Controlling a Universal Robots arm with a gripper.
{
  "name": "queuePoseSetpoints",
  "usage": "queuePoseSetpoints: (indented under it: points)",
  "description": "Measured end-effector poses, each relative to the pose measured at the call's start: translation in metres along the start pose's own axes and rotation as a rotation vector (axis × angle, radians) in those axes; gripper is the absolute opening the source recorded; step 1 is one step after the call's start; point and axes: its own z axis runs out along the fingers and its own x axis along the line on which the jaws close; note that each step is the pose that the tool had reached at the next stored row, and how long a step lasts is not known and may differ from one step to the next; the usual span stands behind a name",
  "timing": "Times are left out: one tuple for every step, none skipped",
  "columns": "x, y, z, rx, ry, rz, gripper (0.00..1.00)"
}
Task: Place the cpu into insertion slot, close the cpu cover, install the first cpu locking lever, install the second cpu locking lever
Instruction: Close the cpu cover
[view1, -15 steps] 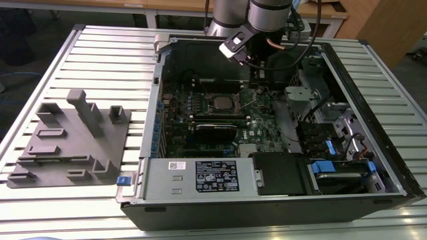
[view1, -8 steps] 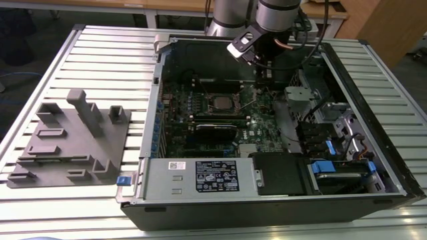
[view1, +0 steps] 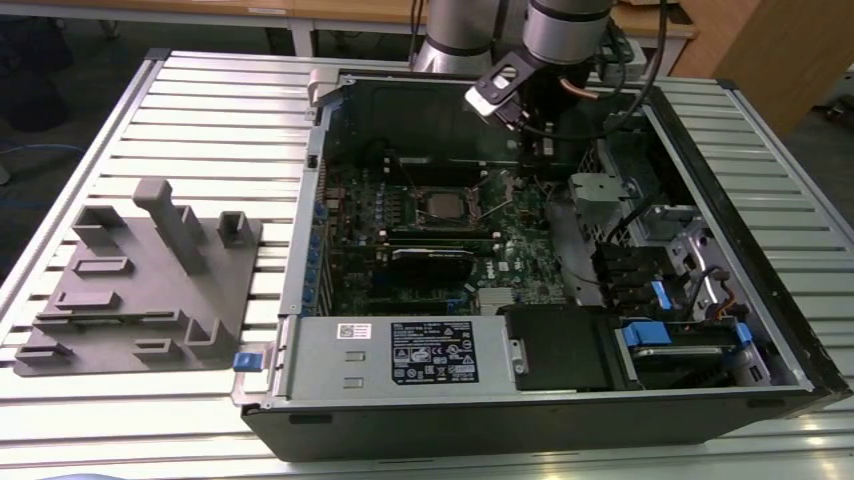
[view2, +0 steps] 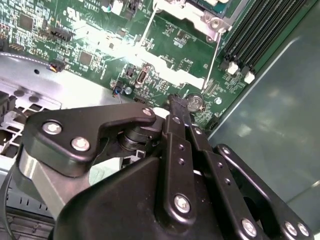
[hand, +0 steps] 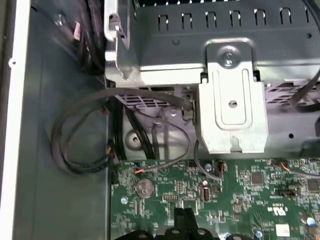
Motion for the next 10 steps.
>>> queuePoseSetpoints:
  points:
    - [0.0000, 0.0004, 0.0008, 0.0000, -0.0001, 0.000, 0.11]
    - [0.0000, 0.0008, 0.0021, 0.0001, -0.0003, 0.000, 0.11]
    - [0.0000, 0.0010, 0.0036, 0.0001, -0.0003, 0.000, 0.11]
    - [0.0000, 0.0011, 0.0053, 0.0001, -0.0003, 0.000, 0.11]
    - [-0.0001, 0.0012, 0.0070, 0.0001, -0.0002, 0.000, 0.11]
    - [-0.0001, 0.0011, 0.0088, 0.0001, -0.0003, 0.000, 0.11]
    - [-0.0001, 0.0010, 0.0107, 0.0001, -0.0003, 0.000, 0.11]
    - [-0.0002, 0.0010, 0.0124, 0.0001, -0.0003, 0.000, 0.11]
    - [-0.0001, 0.0010, 0.0141, 0.0001, -0.0002, 0.000, 0.11]
    - [-0.0001, 0.0012, 0.0152, 0.0001, -0.0002, 0.000, 0.11]
